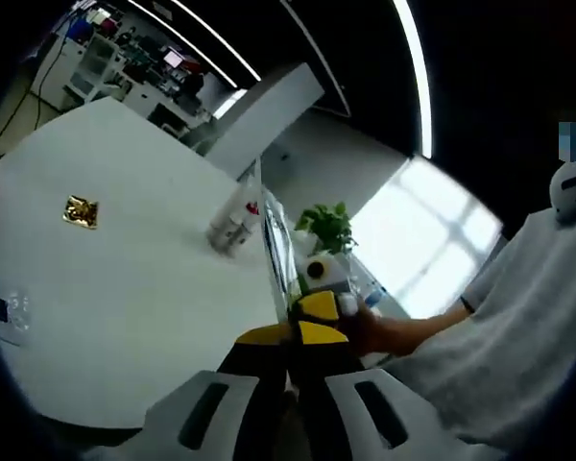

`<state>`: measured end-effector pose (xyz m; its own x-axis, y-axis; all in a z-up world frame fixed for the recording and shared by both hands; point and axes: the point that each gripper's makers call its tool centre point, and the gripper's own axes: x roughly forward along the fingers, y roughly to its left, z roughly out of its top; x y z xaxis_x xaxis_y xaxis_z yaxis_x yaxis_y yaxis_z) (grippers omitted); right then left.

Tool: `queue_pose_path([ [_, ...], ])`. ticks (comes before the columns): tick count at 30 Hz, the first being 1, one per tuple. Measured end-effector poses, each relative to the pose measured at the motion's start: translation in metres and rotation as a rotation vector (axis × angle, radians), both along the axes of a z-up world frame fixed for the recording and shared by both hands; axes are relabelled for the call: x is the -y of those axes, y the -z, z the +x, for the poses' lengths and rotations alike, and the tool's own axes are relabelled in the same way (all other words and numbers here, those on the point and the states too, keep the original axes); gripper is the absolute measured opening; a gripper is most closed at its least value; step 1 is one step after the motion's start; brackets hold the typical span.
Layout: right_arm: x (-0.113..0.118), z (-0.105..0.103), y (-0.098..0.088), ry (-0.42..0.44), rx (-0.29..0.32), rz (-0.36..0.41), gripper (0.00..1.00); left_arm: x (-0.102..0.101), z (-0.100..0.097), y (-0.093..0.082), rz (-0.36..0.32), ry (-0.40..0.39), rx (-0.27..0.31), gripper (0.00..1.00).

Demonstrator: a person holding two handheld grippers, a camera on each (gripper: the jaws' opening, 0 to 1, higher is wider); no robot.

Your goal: Arrange the skincare products in the storage area until every visible bottle or jar stands upright without overlapping.

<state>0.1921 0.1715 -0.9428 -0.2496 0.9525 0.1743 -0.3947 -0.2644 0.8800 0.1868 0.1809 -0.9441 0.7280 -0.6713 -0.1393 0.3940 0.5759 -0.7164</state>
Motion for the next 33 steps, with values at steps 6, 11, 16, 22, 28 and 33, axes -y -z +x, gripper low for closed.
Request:
queue_pose_path([
  [6, 0.004, -0.019, 0.012, -0.093, 0.056, -0.058, 0.02, -0.003, 0.001, -0.003, -0.045, -0.015, -0.016, 0.00],
  [11, 0.005, -0.020, 0.007, -0.087, 0.060, -0.026, 0.00, -0.006, 0.002, -0.006, -0.063, -0.026, -0.010, 0.00],
  [16, 0.004, -0.017, 0.009, -0.064, 0.002, -0.028, 0.00, -0.012, 0.005, -0.005, -0.053, -0.053, -0.003, 0.00],
  [22, 0.008, -0.016, 0.009, -0.056, -0.008, -0.030, 0.00, -0.014, 0.007, -0.005, -0.056, -0.065, -0.004, 0.00],
  [28, 0.008, -0.016, 0.009, -0.037, -0.001, -0.033, 0.00, -0.015, 0.006, -0.007, -0.063, -0.072, -0.001, 0.00],
  [33, 0.004, -0.029, 0.017, -0.082, 0.035, -0.062, 0.03, -0.021, 0.009, -0.009, -0.088, -0.097, -0.002, 0.00],
])
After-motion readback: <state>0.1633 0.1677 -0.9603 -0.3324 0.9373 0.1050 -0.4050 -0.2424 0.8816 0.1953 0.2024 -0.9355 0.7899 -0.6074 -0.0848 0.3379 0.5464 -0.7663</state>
